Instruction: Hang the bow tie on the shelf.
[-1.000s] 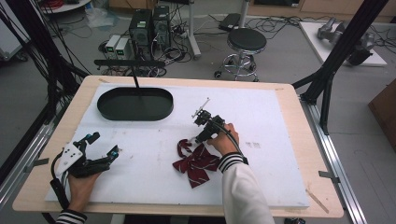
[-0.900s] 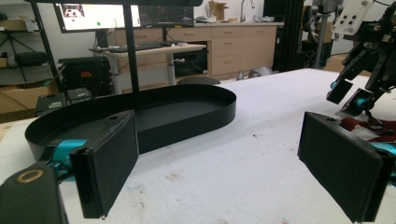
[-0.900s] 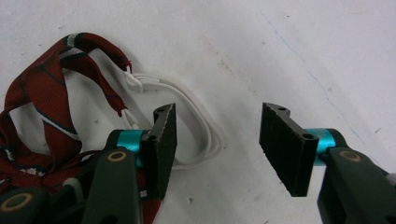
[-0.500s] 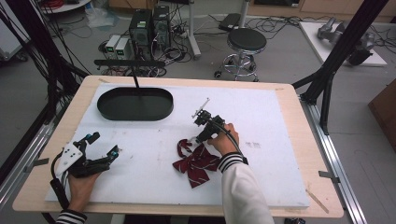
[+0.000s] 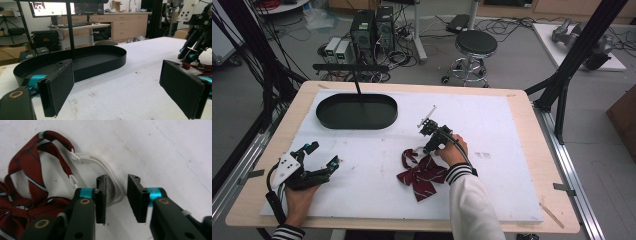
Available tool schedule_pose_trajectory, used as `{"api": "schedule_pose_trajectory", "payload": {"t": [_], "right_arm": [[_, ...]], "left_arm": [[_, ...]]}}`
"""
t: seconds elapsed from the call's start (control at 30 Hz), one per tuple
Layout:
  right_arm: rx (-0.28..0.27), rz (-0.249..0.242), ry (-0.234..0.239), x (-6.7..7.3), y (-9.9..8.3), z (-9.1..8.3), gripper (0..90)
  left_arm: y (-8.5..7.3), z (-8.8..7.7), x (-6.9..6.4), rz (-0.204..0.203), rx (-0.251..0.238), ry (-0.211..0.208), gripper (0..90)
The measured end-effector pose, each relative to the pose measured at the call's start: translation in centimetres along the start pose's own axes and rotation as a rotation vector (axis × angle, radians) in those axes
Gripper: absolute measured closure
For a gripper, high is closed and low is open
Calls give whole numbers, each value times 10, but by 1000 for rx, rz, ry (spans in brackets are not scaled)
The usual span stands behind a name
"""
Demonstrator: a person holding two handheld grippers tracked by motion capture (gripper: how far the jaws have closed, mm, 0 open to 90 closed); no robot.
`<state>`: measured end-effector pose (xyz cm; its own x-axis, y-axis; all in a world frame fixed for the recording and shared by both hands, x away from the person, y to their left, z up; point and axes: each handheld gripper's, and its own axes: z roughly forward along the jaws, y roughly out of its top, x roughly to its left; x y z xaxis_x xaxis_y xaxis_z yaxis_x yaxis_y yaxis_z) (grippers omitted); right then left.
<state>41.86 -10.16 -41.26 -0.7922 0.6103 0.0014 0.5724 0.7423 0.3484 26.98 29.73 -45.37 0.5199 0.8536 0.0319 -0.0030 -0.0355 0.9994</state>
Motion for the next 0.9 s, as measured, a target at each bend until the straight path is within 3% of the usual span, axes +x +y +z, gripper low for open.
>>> {"api": "schedule_pose_trajectory", "payload": {"t": [0.3,0.6,0.9], "right_arm": [[9,22,24,-1,0,-1,864],[5,18,5,0,1,-2,871],[-48,23,8,1,1,-9,872]], "left_arm": [[0,0,0,2,0,0,127],[0,0,0,2,1,1,127],[0,0,0,2,3,2,127]]}}
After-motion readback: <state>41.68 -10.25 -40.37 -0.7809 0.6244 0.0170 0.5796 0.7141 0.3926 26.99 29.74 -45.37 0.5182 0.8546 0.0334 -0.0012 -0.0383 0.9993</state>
